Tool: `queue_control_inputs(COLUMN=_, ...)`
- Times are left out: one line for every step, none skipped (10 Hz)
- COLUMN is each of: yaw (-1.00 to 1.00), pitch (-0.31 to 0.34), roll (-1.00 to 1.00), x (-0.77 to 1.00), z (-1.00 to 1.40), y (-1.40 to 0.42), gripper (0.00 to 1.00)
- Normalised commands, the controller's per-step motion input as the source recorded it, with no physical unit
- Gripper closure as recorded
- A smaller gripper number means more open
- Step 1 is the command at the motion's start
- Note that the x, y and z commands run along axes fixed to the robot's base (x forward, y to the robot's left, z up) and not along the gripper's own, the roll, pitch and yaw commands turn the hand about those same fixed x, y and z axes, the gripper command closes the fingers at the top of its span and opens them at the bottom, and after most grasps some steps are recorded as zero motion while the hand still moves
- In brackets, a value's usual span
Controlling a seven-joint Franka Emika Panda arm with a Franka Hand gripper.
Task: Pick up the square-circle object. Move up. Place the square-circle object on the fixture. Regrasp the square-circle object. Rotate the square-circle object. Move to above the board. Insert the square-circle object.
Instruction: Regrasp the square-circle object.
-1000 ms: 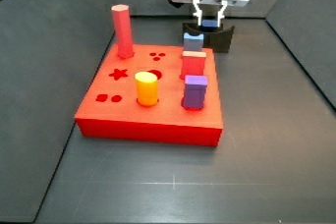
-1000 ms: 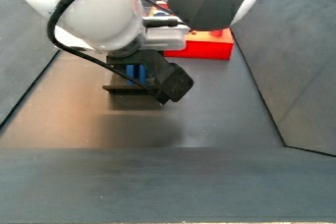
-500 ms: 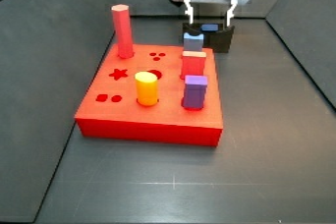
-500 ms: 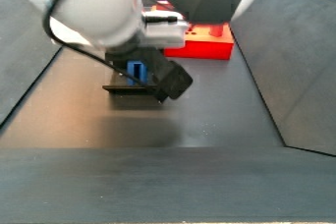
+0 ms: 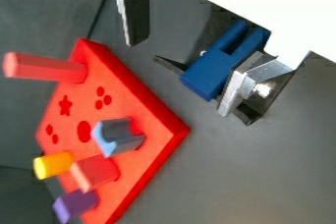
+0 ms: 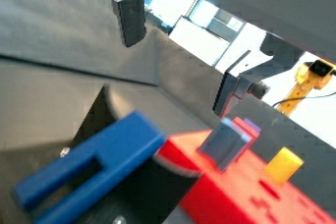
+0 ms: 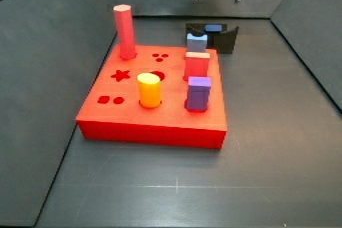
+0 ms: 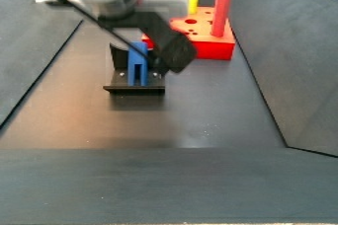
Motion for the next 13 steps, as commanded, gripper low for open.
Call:
queue_control_inputs(yaw=0.01, pitch=0.07, roll=0.05, x=-0.03, z=0.46, y=0.01, gripper=0.0)
queue_control_inputs(yaw=0.0, pitch=0.076, roll=0.05, x=-0.03, z=0.34, y=0.0, gripper=0.0)
queue_control_inputs(yaw=0.04, pitch=0.042, roll=1.0, x=-0.09, z=0.76, y=-0.79, gripper=0.0)
queue_control_inputs(yaw=0.04, pitch=0.04, roll=1.0, x=-0.09, z=0.66, y=-0.76, gripper=0.0)
queue_control_inputs(yaw=0.04, pitch=0.028, roll=1.0, x=-0.11, z=0.48, y=-0.6, gripper=0.0)
queue_control_inputs(yaw=0.04, pitch=0.024, roll=1.0, x=-0.11, z=0.35, y=-0.49, gripper=0.0)
queue_control_inputs(yaw=0.04, pitch=0.018, roll=1.0, x=-0.08, z=0.11, y=-0.28, gripper=0.0)
queue_control_inputs(yaw=0.04, pitch=0.018, roll=1.0, x=-0.05, z=0.05, y=-0.11, gripper=0.0)
queue_control_inputs(yaw=0.04, pitch=0.02, roll=1.0, x=-0.03, z=0.04, y=-0.03, gripper=0.0)
queue_control_inputs(yaw=0.04, pitch=0.019, roll=1.0, x=-0.02, z=0.02, y=-0.03, gripper=0.0)
queue_control_inputs(yaw=0.04, pitch=0.013, roll=1.0, x=-0.03, z=0.02, y=-0.03, gripper=0.0)
queue_control_inputs(yaw=0.04, pitch=0.01, roll=1.0, x=-0.04, z=0.02, y=-0.03, gripper=0.0)
queue_control_inputs(yaw=0.04, pitch=0.003, roll=1.0, x=-0.05, z=0.01, y=-0.03, gripper=0.0)
